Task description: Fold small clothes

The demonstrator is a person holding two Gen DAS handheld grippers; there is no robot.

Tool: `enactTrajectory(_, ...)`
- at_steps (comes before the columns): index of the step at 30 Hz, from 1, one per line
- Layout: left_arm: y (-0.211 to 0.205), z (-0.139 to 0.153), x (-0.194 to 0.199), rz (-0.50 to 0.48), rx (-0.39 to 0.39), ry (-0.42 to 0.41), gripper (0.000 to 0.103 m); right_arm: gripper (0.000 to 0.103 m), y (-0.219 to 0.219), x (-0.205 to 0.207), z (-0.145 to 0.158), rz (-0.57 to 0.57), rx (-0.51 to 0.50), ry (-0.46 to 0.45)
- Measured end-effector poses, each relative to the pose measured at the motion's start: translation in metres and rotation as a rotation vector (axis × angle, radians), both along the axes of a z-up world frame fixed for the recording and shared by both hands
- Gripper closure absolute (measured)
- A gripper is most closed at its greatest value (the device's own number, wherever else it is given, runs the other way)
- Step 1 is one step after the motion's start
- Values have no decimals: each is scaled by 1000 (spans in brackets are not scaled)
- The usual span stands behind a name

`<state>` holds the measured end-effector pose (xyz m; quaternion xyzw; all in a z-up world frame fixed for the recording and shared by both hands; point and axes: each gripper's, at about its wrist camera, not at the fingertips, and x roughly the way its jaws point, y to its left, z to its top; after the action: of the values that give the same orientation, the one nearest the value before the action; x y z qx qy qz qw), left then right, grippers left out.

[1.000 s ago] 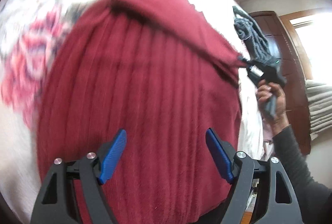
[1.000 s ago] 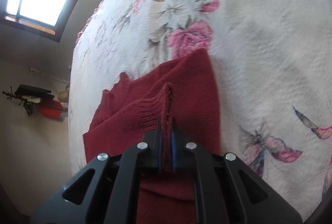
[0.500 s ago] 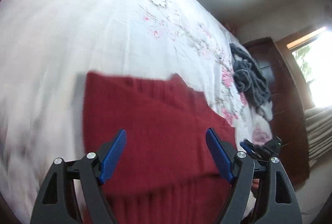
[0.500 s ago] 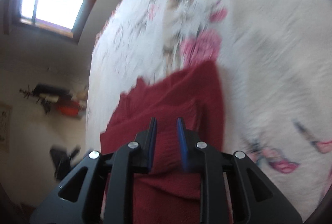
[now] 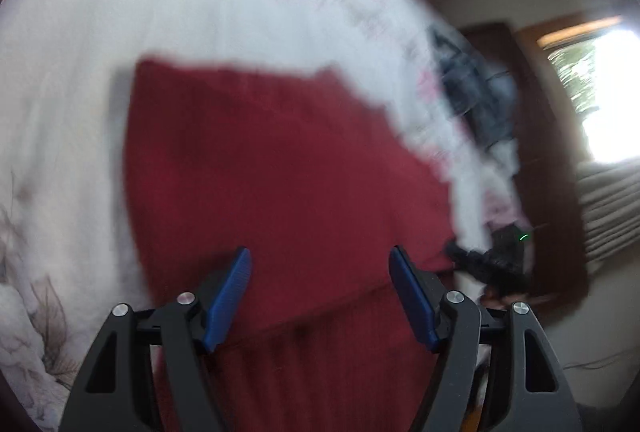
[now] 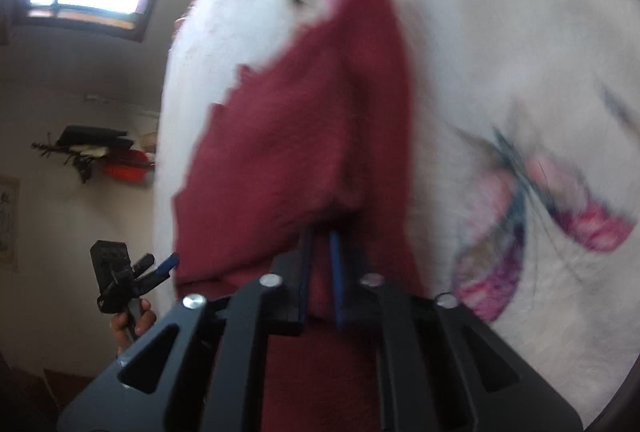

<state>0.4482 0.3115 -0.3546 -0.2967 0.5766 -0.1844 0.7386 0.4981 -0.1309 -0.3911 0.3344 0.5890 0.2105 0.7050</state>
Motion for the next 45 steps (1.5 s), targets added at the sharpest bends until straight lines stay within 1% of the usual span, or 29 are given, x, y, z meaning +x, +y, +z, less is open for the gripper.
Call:
enactTrajectory(1,4,-6,0,21,-10,20,38,103,-3,-3,0,-24,12,4)
enactTrajectory(2,6,-1,0,33,-21,19,39,96,-5,-7,6,-48,35,2)
enactTrajectory(3,6,8,-2,30,-40,-4,39,84,-4,-10,14,-47,49,-15)
enactTrajectory(4,7,13,-8,18,-57,-29,39,82,-4,-13,22,-36,55,-36)
enactTrajectory(5,8,17,-13,6,-67,-47,38,82,-2,-17,28,-24,55,-52)
enactTrajectory(6,7,17,-18,-3,-55,-46,37,82,1,-20,30,-11,42,-55)
enactTrajectory(7,9,12,-23,-1,-33,-29,35,81,1,-21,25,-2,15,-42)
enactTrajectory(8,11,3,-26,6,-9,-3,35,88,-2,-21,19,9,-17,-20)
enactTrajectory(9,15,-3,-29,28,-25,6,36,96,-1,-22,8,19,-34,2)
enactTrajectory(10,19,-1,-31,54,-41,13,40,98,-2,-23,5,9,-35,11)
enactTrajectory(11,23,4,-35,83,-51,19,39,96,-5,-23,6,-1,-26,17)
enactTrajectory(12,25,13,-41,98,-55,15,39,84,-5,-26,13,5,-22,19)
enactTrajectory(13,28,21,-47,97,-58,3,37,77,-6,-31,22,20,-25,6)
enactTrajectory(14,31,29,-60,87,-57,-12,36,64,-6,-41,35,48,-35,-11)
enactTrajectory(15,33,39,-79,67,-49,-20,35,58,-6,-49,42,61,-42,-14)
enactTrajectory(17,38,47,-111,51,-31,-12,33,55,-11,-75,55,85,-37,-3)
enactTrajectory(20,54,53,-187,67,-26,32,32,44,-34,-142,60,99,2,67)
enactTrajectory(21,56,54,-205,71,-29,44,31,44,-41,-164,59,99,8,89)
enactTrajectory(22,61,53,-233,83,-40,63,31,43,-45,-180,58,98,14,107)
enactTrajectory(23,67,50,-258,99,-57,84,30,43,-52,-200,57,91,25,131)
enactTrajectory(25,72,42,-296,115,-80,127,30,40,-66,-244,55,76,40,176)
enactTrajectory(27,71,31,-326,117,-97,182,30,39,-77,-278,55,70,26,208)
enactTrajectory(29,70,24,-348,114,-128,222,30,39,-77,-301,54,72,6,239)
enactTrajectory(32,63,21,-367,83,-138,229,29,39,-79,-325,57,74,-16,259)
enactTrajectory(36,59,12,-376,110,-163,247,27,36,-81,-340,57,65,-29,262)
enactTrajectory(40,52,6,-380,108,-170,266,27,36,-73,-338,53,65,-44,263)
enactTrajectory(42,53,3,-383,106,-161,276,27,36,-67,-335,50,65,-57,261)
enactTrajectory(45,49,-3,-380,88,-127,299,27,36,-57,-331,46,67,-68,276)
